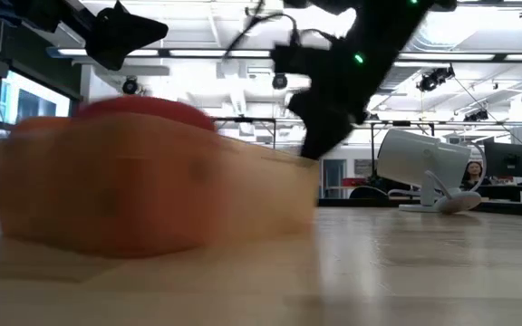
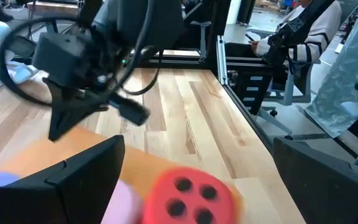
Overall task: Pick & Place Dice
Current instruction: Move the orange bin to the center of the table, then return to Home Position
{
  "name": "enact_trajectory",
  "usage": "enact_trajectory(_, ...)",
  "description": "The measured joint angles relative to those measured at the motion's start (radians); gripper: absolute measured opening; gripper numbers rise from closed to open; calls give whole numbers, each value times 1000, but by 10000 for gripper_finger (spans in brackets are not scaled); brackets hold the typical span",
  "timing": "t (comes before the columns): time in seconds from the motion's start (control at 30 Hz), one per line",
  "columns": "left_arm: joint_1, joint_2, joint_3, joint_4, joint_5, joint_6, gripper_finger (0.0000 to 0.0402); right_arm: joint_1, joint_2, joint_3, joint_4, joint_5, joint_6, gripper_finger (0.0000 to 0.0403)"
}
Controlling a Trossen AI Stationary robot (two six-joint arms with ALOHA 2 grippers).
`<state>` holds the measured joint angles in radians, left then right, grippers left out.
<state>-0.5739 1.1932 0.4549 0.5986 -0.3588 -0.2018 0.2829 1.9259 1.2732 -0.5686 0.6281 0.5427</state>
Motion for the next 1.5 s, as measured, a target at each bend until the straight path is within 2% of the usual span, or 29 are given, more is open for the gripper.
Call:
enact_trajectory(0.27, 0, 0, 0, -3, 0, 0, 397, 24, -32, -2, -384, 33, 322, 2)
enact_trajectory(0.43, 0, 0, 0, -3, 0, 0, 397, 45, -58, -2, -520, 72, 476, 2)
enact_trajectory(0.73, 0, 0, 0, 11, 0, 0, 397, 121, -140, 0, -527, 280, 503, 2)
enact_trajectory(0.9, -1, 0, 1, 78, 0, -5, 397, 195, -255, 0, -535, 366, 492, 2)
enact_trajectory(1.1, 25, 0, 1, 130, -35, -6, 397, 280, -427, -4, -638, 435, 455, 2)
enact_trajectory(1.2, 40, 0, 1, 146, -36, -7, 397, 308, -542, -72, -607, 447, 476, 2)
enact_trajectory(1.33, 44, 0, 1, 144, -35, -7, 397, 336, -722, -278, -465, 444, 480, 2)
enact_trajectory(1.43, 44, 0, 0, 156, -32, -4, 397, 347, -878, -483, -231, 431, 392, 2)
enact_trajectory(1.5, 44, 0, 0, 184, -32, 19, 397, 334, -979, -626, 2, 374, 253, 2)
